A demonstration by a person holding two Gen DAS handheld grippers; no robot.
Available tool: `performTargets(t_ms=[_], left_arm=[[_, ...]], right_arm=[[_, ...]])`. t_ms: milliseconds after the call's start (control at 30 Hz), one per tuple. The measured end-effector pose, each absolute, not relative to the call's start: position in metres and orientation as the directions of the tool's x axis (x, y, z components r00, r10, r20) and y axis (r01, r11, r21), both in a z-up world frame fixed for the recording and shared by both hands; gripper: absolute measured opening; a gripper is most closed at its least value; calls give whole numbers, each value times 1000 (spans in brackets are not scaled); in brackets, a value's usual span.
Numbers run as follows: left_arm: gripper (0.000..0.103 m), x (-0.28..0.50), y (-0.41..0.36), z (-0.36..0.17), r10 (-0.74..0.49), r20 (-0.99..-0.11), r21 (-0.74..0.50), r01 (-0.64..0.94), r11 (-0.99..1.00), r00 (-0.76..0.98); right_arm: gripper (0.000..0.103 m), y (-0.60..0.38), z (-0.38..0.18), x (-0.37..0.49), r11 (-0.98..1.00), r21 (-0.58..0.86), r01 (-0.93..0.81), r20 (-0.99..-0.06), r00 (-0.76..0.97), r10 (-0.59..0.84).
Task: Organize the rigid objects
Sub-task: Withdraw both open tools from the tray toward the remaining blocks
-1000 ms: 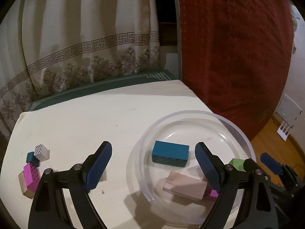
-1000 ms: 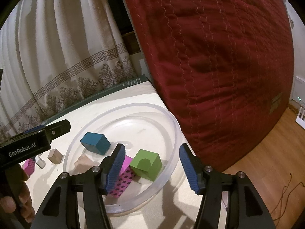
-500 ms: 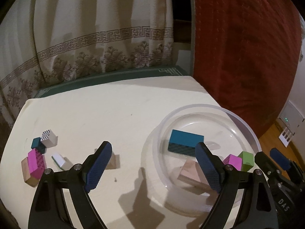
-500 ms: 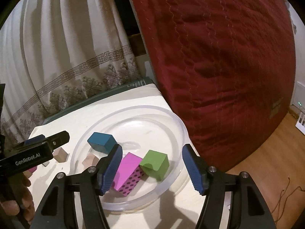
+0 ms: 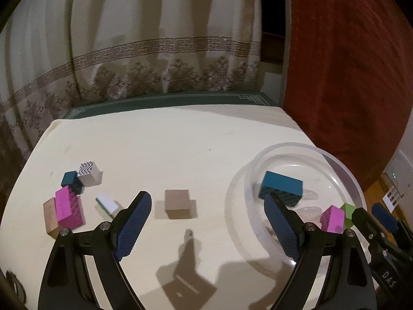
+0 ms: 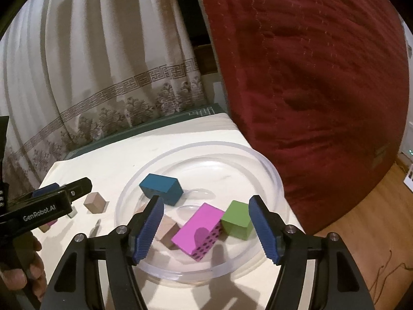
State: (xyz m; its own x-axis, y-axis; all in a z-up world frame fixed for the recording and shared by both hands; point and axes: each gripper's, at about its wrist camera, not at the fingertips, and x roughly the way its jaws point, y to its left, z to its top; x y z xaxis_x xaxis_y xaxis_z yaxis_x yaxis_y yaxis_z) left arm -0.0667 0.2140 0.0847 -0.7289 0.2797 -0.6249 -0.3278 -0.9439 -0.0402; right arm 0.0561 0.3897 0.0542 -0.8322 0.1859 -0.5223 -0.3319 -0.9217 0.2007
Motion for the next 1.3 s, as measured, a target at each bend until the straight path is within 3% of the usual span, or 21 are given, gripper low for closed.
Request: performTargets(t_ms=[667, 1300], left_arm=[[90, -69, 163, 71, 198, -636, -23, -238, -971, -746], [90, -94, 44, 39, 58, -680, -86, 1, -996, -731]], right_arm=[[76, 351, 55, 43, -949, 158, -272, -533, -833, 150], [77, 286, 55, 10, -987, 119, -109, -560, -828, 24]])
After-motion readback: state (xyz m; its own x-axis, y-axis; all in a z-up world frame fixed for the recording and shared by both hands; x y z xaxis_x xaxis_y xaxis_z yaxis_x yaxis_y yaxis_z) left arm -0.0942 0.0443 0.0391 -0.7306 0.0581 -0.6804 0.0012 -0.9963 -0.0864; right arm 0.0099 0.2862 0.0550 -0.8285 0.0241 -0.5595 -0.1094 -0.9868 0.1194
